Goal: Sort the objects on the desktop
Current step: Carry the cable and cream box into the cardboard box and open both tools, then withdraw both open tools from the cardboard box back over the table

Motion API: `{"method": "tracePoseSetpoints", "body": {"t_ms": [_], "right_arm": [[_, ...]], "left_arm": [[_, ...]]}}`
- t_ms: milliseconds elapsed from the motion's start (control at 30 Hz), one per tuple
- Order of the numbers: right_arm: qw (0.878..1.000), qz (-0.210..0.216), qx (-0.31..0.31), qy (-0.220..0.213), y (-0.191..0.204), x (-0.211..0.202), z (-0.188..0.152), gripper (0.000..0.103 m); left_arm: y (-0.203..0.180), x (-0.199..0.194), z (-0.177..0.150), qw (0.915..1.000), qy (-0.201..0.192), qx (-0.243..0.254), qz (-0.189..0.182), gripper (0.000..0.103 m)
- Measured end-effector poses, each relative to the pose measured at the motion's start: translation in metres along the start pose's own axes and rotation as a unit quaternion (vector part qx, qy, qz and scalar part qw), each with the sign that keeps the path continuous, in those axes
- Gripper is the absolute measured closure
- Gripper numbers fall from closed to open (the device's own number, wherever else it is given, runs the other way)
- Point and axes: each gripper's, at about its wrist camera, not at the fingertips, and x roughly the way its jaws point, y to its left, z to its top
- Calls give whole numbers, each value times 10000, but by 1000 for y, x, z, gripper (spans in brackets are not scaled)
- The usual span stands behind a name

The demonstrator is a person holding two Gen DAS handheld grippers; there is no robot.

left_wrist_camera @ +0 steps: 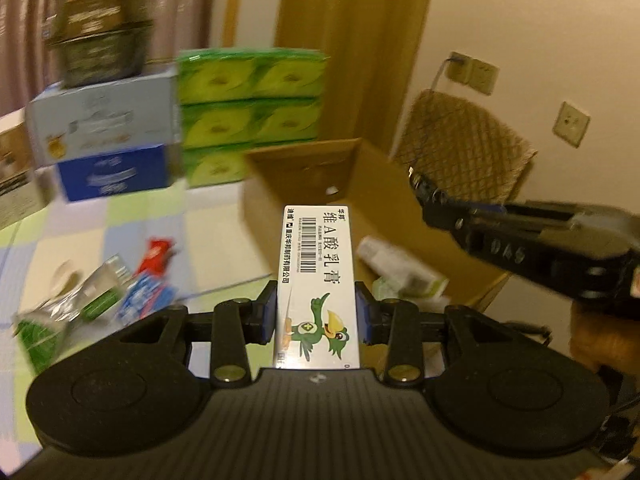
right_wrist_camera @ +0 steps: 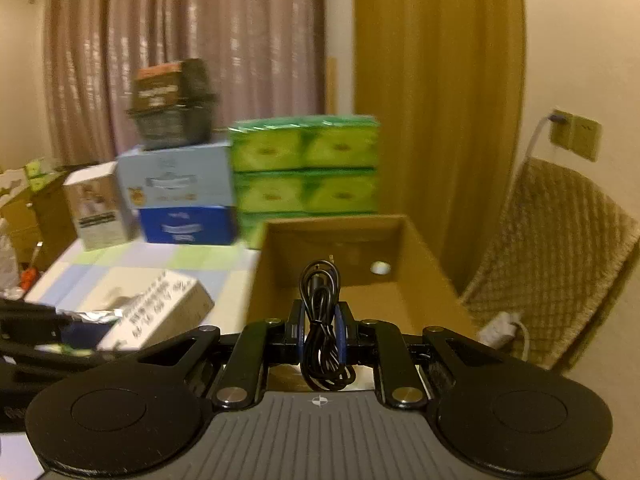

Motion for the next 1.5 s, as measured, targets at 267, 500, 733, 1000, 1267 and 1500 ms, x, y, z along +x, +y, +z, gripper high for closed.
{"method": "tracePoseSetpoints", "body": {"t_ms": [267,500,733,1000,1267,1500], "right_arm": [[9992,-97,269,296,-53,29,-8,91],[9984,-83,383,411,-67,47,-11,91],[9983,-61,395,435,-66,51,-12,91],[9972,202,529,496,-55,56,-9,88],[9979,152,495,393,-46,41,-4,67],[9984,248,323,387,-15,17,-1,58]], "left_arm": [[-40,56,29,9996,130,104,-220,70],[-39,80,32,9997,71,-60,-227,70],[-19,62,32,9997,-163,-129,-117,70],[3,45,23,9996,-152,-219,38,69],[29,30,-1,9991,-41,-355,227,63],[45,4,-21,9985,2,-392,393,61]]}}
